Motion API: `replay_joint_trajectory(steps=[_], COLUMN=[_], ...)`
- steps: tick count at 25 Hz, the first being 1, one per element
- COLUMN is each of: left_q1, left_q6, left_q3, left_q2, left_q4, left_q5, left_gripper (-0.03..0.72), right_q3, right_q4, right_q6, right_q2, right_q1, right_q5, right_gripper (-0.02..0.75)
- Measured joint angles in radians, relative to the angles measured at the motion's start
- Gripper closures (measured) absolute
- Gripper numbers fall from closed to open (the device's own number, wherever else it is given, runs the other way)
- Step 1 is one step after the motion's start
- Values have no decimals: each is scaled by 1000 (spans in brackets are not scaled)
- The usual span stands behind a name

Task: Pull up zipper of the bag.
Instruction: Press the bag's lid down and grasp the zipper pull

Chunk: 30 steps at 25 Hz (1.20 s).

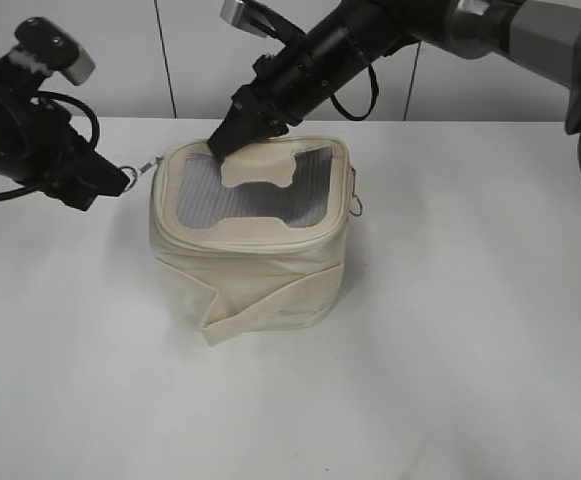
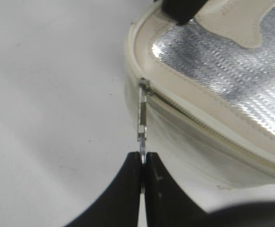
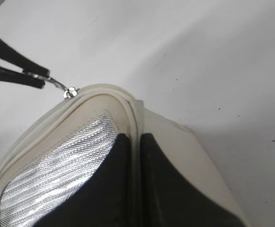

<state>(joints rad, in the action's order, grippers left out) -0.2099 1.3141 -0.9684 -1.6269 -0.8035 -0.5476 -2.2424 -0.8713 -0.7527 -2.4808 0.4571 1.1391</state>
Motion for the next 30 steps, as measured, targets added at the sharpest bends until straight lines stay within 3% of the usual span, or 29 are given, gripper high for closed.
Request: replay_joint_trajectory(steps=[13,22,26,30], left_q1=[-1,-13,-65,-186], left_q6=[-221,-269,-274,-276], left_q3=[-8,62,109,135], left_q2=[116,156,161,161], left_q4=[140,153,136,93], left_q5=[-214,-281,-290,-247], left_gripper=[680,680,680,677], right_q3=[0,0,0,0], right_q4=[-9,-9,-9,-9], right_q6=[91,200,240,244], right_q2=[0,0,-1,-1], right_q1=[11,-10,-29,-29], right_q5=[21,4,-8,-6], right_gripper=[694,695,696,696])
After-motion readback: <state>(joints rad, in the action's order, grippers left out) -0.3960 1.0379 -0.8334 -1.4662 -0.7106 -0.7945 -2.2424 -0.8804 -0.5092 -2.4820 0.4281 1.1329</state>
